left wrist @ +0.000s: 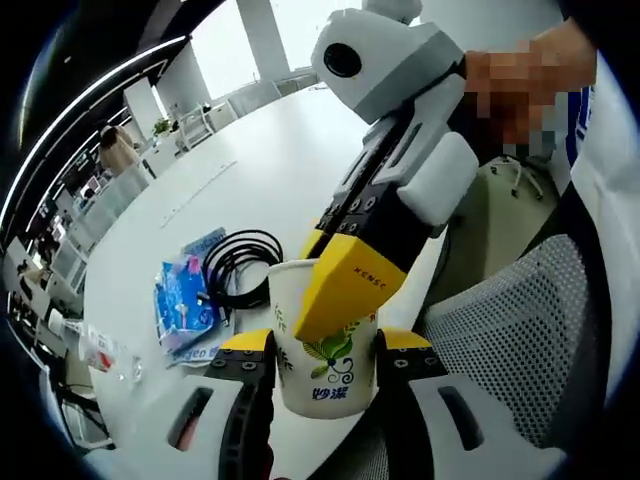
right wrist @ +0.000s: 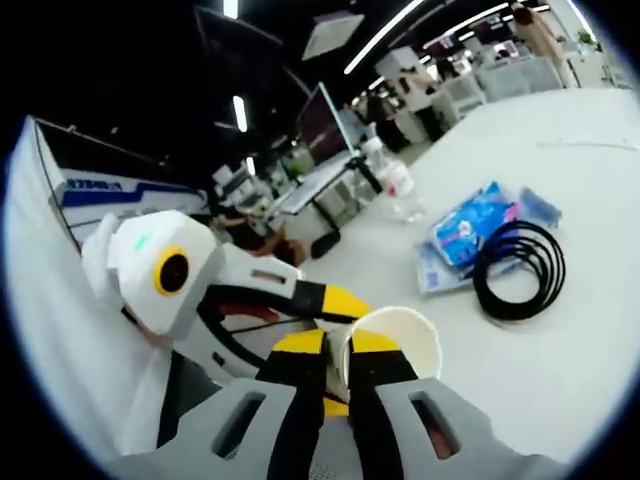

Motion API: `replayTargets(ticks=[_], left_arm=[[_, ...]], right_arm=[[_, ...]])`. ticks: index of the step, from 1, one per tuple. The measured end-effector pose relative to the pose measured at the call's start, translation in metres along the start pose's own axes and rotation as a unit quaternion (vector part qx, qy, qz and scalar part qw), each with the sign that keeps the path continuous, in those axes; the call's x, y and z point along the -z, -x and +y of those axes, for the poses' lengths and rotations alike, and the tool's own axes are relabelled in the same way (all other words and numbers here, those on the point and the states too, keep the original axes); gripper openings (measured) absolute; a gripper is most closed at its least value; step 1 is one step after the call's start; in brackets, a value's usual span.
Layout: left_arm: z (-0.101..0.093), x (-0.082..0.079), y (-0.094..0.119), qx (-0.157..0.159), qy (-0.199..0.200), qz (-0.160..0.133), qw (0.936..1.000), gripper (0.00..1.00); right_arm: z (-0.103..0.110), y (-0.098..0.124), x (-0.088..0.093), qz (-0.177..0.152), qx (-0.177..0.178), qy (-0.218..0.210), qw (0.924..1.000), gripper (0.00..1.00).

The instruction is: Arrange the tabletop items into an orderly group along one side of the table until the central work area is clear of visible clutter.

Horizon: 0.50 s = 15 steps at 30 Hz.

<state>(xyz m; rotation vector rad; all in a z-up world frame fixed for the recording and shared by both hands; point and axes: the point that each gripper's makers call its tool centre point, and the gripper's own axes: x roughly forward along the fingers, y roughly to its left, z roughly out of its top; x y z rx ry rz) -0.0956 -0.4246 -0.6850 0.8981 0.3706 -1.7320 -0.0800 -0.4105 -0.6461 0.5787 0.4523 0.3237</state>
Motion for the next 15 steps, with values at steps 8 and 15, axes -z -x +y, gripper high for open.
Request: replayTargets(ticks=[8,15], left_arm=[[-0.0015,0.0037,-0.0016,0.001,0.003,0.006,1.0,0.4],[0.0016,0.0063,-0.0016,0.0,0.014,0.009,0.9999,0.4]], right_arm=[[-0.0015,-0.0022,0.0048,-0.005,0.015,-0.007,0.9999,0.01],[-0.0034,-0.0031,0.003,-0.015,0.017,-0.021,0.9995,0.01]])
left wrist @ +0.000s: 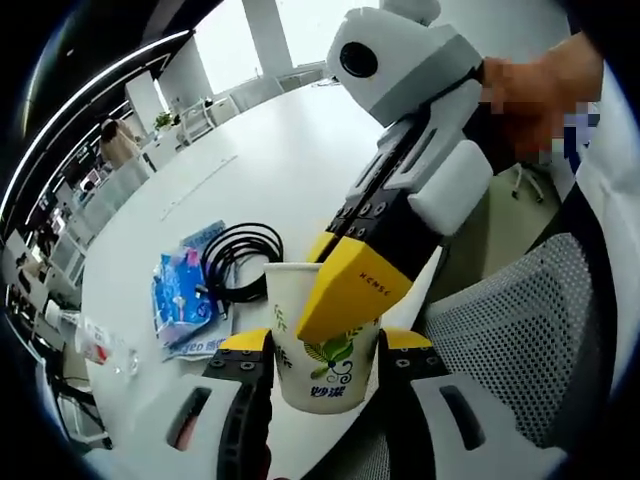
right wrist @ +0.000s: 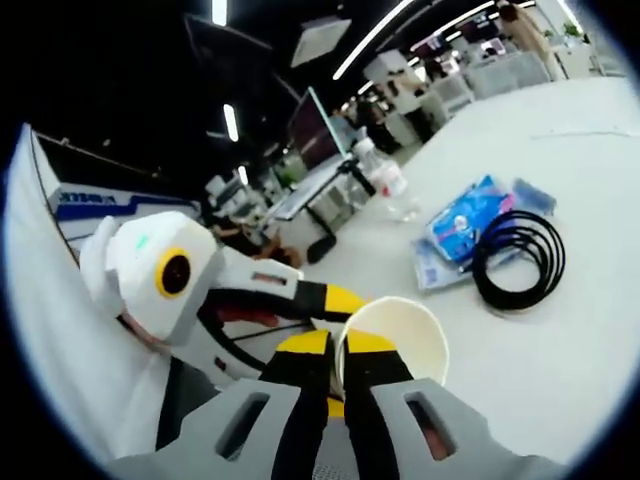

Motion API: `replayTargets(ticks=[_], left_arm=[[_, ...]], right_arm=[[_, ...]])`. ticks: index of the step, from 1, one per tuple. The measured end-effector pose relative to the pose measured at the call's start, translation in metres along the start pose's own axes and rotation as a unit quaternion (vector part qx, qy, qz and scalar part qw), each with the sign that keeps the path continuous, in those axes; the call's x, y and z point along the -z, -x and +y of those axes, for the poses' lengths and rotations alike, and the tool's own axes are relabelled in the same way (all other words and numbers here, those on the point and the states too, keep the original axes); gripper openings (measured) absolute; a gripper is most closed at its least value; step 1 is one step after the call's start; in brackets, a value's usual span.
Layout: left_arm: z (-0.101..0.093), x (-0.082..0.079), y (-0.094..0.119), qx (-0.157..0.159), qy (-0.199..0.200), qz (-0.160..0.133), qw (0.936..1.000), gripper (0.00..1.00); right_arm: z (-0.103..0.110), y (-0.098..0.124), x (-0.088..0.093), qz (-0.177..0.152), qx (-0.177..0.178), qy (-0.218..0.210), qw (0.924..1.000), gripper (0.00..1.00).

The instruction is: Arrange the tabletop items into an orderly group along one side of the table until the central work area is clear of visible clutter.

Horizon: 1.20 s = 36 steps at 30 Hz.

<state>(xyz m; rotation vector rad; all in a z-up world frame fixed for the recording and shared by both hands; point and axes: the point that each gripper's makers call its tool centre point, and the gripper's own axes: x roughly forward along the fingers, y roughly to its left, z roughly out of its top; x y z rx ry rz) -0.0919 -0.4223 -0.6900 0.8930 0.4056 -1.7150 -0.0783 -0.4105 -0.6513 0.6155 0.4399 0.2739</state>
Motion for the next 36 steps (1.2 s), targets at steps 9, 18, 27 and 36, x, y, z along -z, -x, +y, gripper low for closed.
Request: replayTargets(ticks=[9,18,27,36], left_arm=[[0.005,0.001,0.0,-0.008,0.007,0.003,0.9999,0.39],[0.01,0.005,0.002,-0.012,0.034,0.003,0.9993,0.37],[0.009,0.008,0.002,-0.009,0.04,0.004,0.9991,0.37],[0.023,0.013,0.004,-0.022,0.078,0.0,0.9967,0.37]], right_arm=[[-0.005,-0.001,-0.002,0.002,0.006,0.003,1.0,0.0],[-0.023,0.006,-0.008,-0.008,0.028,-0.008,0.9996,0.0],[-0.038,0.015,-0.015,-0.021,0.047,-0.017,0.9985,0.0],[-0.045,0.015,-0.02,-0.022,0.056,-0.02,0.998,0.0]])
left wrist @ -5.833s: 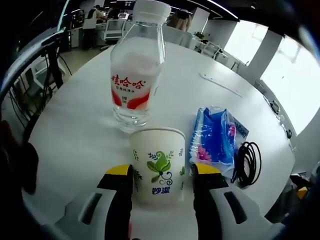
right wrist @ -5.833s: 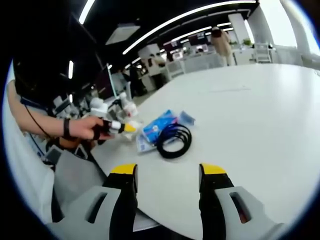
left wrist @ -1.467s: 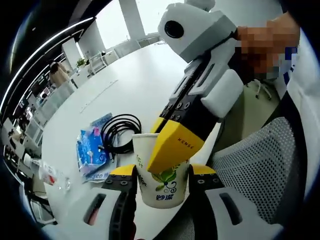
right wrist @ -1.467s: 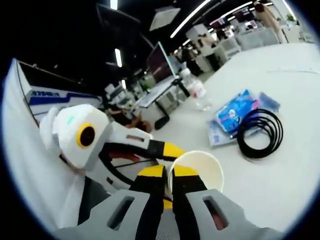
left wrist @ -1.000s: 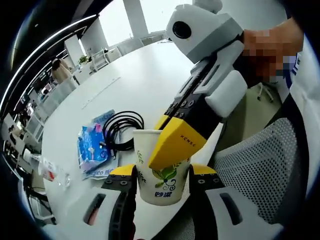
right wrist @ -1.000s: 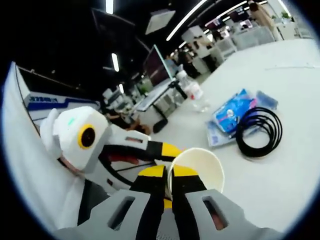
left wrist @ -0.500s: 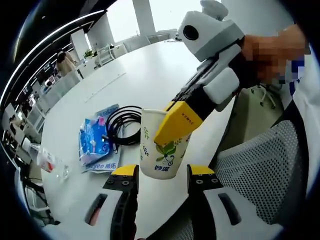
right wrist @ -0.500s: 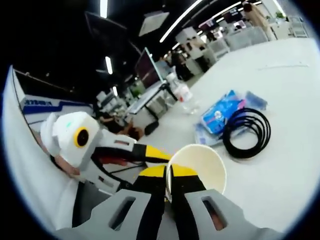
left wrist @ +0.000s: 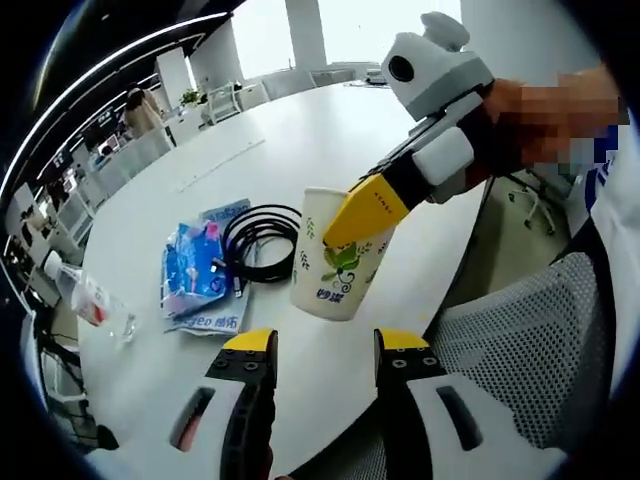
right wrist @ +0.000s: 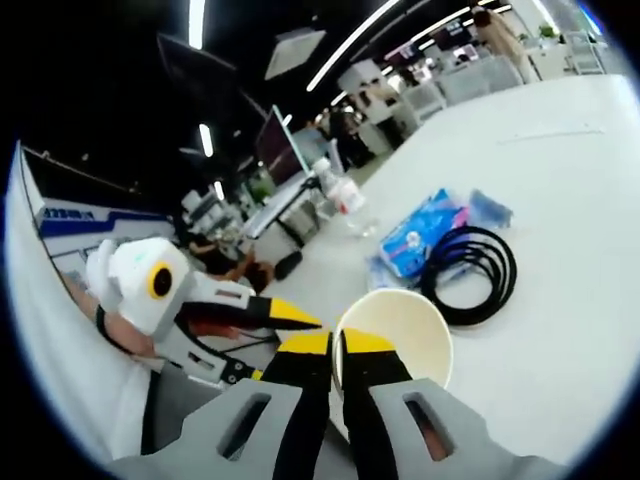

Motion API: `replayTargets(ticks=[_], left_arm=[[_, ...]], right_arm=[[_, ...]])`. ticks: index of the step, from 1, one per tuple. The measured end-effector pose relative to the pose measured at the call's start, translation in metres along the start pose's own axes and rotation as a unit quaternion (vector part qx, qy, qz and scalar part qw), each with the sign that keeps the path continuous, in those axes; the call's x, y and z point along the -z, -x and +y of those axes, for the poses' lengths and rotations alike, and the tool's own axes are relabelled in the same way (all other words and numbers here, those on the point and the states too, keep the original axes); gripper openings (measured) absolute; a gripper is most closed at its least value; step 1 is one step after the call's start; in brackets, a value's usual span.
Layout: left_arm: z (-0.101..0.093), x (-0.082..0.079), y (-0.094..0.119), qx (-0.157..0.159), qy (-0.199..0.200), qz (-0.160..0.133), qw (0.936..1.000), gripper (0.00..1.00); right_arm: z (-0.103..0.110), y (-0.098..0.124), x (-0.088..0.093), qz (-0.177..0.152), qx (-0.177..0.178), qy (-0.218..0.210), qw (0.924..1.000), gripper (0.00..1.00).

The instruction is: Arrange the tabletop items into an orderly group along one side of the table until the central work area is clear of visible clutter.

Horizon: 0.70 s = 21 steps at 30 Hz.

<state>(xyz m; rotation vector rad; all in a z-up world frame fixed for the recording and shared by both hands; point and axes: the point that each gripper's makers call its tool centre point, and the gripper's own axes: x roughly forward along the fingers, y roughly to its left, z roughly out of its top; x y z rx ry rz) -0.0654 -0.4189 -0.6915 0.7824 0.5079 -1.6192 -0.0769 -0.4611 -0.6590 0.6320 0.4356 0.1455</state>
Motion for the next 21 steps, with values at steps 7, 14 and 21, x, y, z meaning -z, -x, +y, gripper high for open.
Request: replayTargets(ticks=[7,14,21], left_arm=[[0.017,0.003,0.005,-0.018,0.046,-0.009,0.9987,0.37],[0.052,0.017,0.014,-0.059,0.147,-0.024,0.9871,0.37],[0.069,0.033,0.027,-0.085,0.195,-0.031,0.9766,0.36]], right_arm=[[-0.001,-0.005,-0.005,0.006,0.002,0.003,1.0,0.0],[0.003,-0.019,-0.018,0.011,-0.001,0.025,0.9996,0.0],[0.01,-0.037,-0.027,0.03,-0.017,0.056,0.9978,0.0]])
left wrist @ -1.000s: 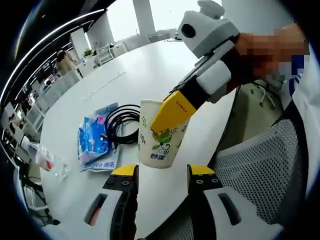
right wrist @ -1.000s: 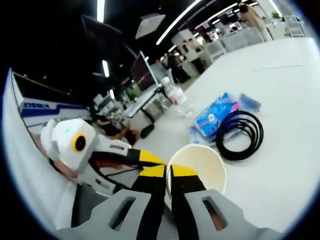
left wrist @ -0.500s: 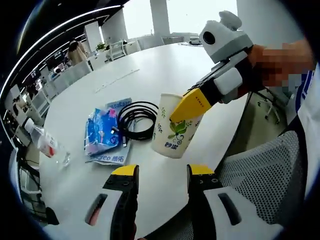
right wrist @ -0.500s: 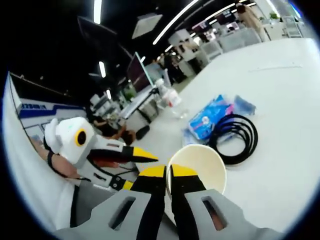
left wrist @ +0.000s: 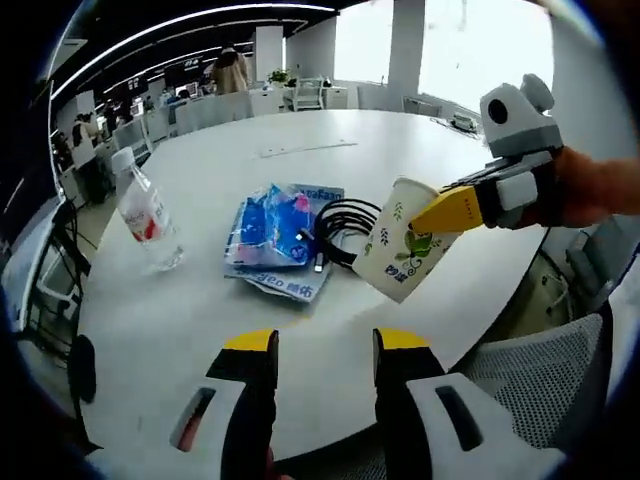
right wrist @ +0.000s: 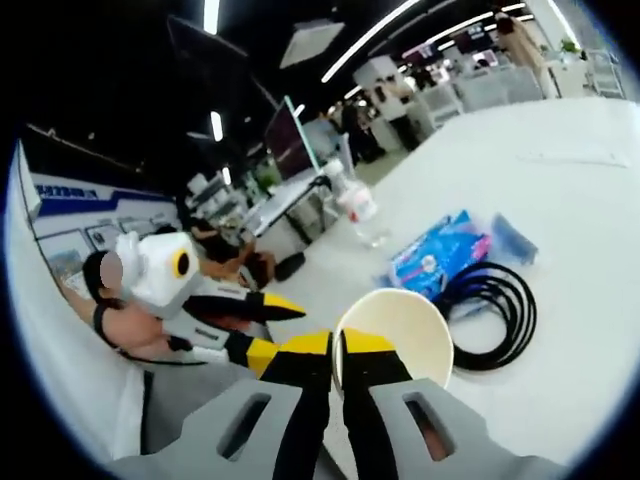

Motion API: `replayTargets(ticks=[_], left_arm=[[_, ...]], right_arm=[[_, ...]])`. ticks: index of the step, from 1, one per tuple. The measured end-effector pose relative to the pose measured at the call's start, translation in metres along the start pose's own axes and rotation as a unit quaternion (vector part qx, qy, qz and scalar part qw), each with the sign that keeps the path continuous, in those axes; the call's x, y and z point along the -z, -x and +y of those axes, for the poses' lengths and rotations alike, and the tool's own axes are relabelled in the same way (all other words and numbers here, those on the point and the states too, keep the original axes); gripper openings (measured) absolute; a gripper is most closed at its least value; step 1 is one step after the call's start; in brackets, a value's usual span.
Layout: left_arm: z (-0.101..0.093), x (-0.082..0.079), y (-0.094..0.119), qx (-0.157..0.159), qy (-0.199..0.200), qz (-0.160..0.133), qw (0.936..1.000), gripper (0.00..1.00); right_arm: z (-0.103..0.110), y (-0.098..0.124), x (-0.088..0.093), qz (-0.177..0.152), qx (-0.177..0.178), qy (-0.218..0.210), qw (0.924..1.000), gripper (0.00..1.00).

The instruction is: Arrange the tabletop items into an orderly group along one side of the table until the central work area is clear of visible clutter.

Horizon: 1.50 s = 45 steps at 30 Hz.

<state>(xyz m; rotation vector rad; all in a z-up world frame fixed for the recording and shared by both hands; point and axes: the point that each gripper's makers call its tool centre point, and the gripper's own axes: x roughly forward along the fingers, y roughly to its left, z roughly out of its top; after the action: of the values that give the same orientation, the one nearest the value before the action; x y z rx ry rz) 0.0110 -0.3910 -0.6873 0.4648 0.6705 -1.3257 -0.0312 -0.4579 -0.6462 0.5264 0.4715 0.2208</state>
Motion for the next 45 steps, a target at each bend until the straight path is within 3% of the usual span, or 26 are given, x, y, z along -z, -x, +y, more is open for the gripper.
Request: replayTargets(ticks=[7,15,23,31,37,41,45], left_arm=[[0.01,0.004,0.006,-0.011,0.019,-0.005,0.9997,0.36],[0.019,0.009,0.011,-0.022,0.047,-0.009,0.9986,0.36],[0.027,0.01,0.015,-0.033,0.073,-0.016,0.9967,0.35],[0.033,0.014,0.017,-0.042,0.09,-0.021,0.9949,0.36],[0.048,0.005,0.022,-0.058,0.102,-0.037,0.9924,0.36],[0.047,0.005,0.022,-0.058,0.108,-0.04,0.9917,0.36],[0.044,0.007,0.022,-0.054,0.108,-0.038,0.992,0.36]], right_arm=[[0.007,-0.023,-0.014,0.024,-0.018,0.031,0.9991,0.0],[0.018,-0.05,-0.016,0.068,-0.037,0.09,0.993,0.0],[0.033,-0.073,-0.014,0.108,-0.061,0.146,0.9815,0.0],[0.034,-0.09,-0.011,0.146,-0.068,0.194,0.9677,0.0],[0.033,-0.107,-0.02,0.155,-0.073,0.223,0.9595,0.0],[0.032,-0.121,-0.031,0.159,-0.078,0.24,0.9545,0.0],[0.02,-0.134,-0.036,0.177,-0.068,0.268,0.9445,0.0]])
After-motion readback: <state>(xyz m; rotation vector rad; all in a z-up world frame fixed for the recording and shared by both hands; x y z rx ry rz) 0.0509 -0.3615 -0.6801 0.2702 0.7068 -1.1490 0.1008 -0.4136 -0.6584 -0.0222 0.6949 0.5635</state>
